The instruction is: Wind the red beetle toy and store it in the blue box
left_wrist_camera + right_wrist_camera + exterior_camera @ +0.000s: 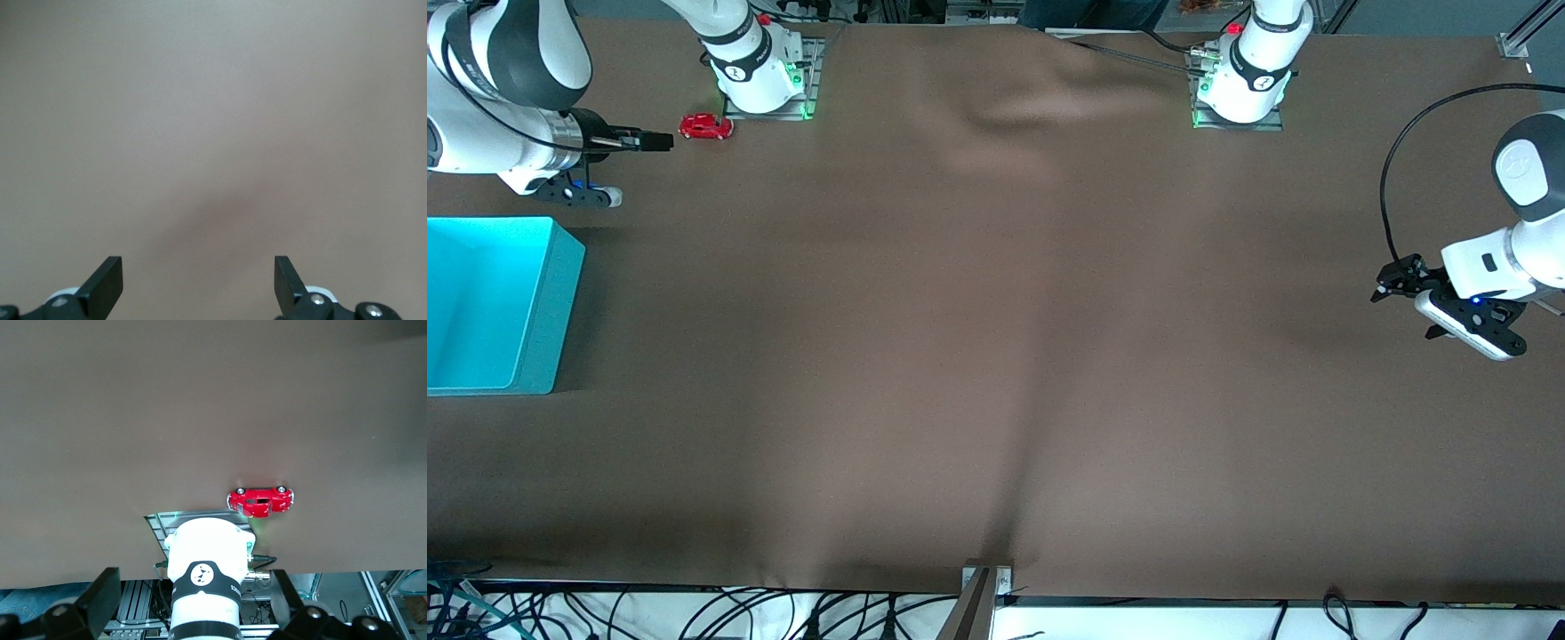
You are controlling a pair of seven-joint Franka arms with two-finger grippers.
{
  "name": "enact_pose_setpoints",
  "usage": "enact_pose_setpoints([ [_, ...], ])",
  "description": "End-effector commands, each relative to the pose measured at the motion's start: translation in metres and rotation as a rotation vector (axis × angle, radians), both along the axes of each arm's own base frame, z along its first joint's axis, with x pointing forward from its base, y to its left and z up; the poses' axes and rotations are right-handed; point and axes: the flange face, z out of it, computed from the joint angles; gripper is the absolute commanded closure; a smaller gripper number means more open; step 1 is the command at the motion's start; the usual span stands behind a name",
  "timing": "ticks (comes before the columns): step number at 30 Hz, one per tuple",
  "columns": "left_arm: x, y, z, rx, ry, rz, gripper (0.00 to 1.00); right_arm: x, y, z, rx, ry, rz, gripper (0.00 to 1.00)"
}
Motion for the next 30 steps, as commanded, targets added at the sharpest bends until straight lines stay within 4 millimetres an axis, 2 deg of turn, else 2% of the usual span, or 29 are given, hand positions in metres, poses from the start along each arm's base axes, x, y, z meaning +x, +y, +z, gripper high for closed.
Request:
enact_pose_setpoints([
  [1,-0.010,-0.029,0.034,-0.009,0.028,0.135,0.00,-0.027,-0.009,-0.020,0.006,-0.025,-0.027,0.00],
  [4,-0.010,-0.047,0.047,-0.005,0.058,0.179,0.00,-0.038,-0.024,-0.038,0.017,-0.027,-0.075,0.00],
  [8,-0.014,-0.065,0.066,0.008,0.085,0.257,0.00,-0.055,-0.055,-0.053,0.027,-0.031,-0.174,0.00],
  [14,-0.029,-0.100,0.094,0.060,0.067,0.340,0.00,-0.075,-0.082,-0.066,-0.018,-0.011,-0.334,0.00],
  [16,-0.036,-0.118,0.102,0.069,0.081,0.354,0.00,-0.083,-0.088,-0.074,-0.026,-0.010,-0.375,0.00],
  [19,-0.047,-0.145,0.114,0.093,0.074,0.392,0.00,-0.093,-0.092,-0.086,-0.052,-0.017,-0.439,0.00],
  [22,-0.055,-0.160,0.114,0.132,0.069,0.450,0.00,-0.104,-0.094,-0.100,-0.084,-0.022,-0.509,0.00],
  [30,-0.076,-0.164,0.112,0.137,0.070,0.459,0.00,-0.122,-0.085,-0.124,-0.162,0.010,-0.645,0.00],
])
